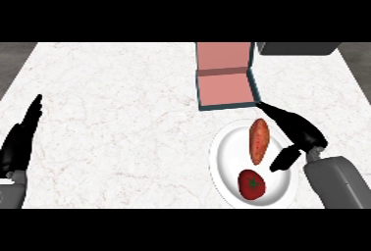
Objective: Pick the sweet potato from the plate and place it in the cardboard box
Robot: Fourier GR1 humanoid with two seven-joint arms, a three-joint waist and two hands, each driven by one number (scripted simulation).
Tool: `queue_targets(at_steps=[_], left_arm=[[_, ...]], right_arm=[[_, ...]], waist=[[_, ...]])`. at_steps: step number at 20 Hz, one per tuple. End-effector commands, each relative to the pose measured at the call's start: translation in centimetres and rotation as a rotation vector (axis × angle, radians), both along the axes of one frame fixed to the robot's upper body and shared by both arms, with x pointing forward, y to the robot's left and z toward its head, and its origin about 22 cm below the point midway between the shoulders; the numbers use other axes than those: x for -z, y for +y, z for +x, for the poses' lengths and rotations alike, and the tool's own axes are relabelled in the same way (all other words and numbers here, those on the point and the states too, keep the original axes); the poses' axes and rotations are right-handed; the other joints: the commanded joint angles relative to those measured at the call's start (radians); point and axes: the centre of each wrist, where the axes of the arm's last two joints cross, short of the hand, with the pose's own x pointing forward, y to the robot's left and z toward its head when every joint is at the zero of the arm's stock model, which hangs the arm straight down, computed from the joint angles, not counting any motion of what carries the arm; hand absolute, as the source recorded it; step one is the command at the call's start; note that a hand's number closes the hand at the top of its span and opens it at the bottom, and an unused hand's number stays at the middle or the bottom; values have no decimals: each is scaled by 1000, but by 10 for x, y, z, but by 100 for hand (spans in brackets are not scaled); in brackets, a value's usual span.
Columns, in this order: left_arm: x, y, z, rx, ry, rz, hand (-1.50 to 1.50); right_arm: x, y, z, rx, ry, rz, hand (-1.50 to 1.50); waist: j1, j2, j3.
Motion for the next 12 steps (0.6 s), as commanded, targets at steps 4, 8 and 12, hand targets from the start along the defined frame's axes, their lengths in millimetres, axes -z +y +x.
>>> queue_targets(at_steps=[4,8,12], left_arm=[[12,10,-14,-1,5,2,0],[1,7,-9,13,-14,-13,0],[1,3,2,-5,-4,14,0]], right_arm=[[29,15,-1,43,44,-41,-150],[25,16,26,76,-151,-79,150],[39,16,8,84,-207,-107,150]], waist=[[2,1,0],[12,3,1],[-2,0,0]])
